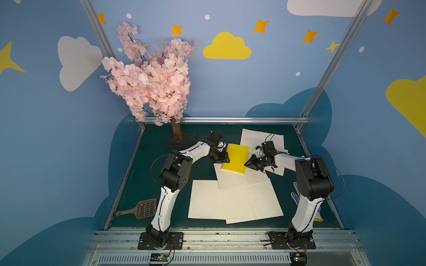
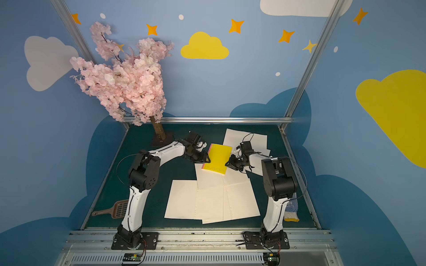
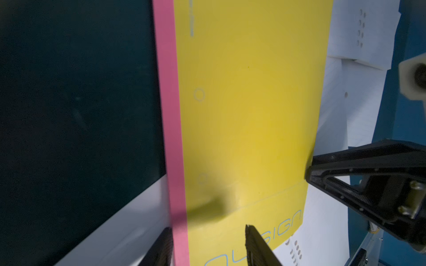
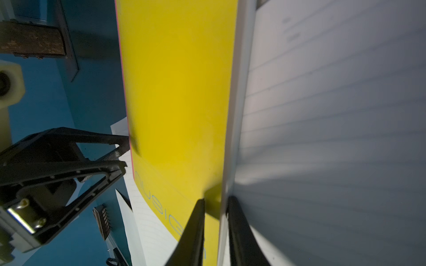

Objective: Close the notebook
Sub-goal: Pick up the notebook at the notebook.

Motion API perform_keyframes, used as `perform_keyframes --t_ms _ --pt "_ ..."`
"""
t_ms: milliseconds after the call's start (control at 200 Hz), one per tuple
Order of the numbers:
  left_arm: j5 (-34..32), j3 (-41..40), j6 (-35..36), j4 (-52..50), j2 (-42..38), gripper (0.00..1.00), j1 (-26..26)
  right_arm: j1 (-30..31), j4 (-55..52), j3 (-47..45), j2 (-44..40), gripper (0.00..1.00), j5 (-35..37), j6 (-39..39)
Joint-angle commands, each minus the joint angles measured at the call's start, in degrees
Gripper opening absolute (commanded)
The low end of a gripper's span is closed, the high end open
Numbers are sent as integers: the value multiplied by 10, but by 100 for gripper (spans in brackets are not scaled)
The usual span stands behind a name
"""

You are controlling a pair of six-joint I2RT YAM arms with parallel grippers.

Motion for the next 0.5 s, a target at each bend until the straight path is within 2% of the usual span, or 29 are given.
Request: perform_keyframes --t_ms 0,275,496 --pt "54 -11 -16 23 6 52 -2 8 -13 12 15 21 8 -8" --pt "115 -59 -64 97 -35 52 13 9 -12 10 17 21 5 -7" --pt "137 -72 -80 117 -40 52 16 10 -5 9 20 21 0 -6"
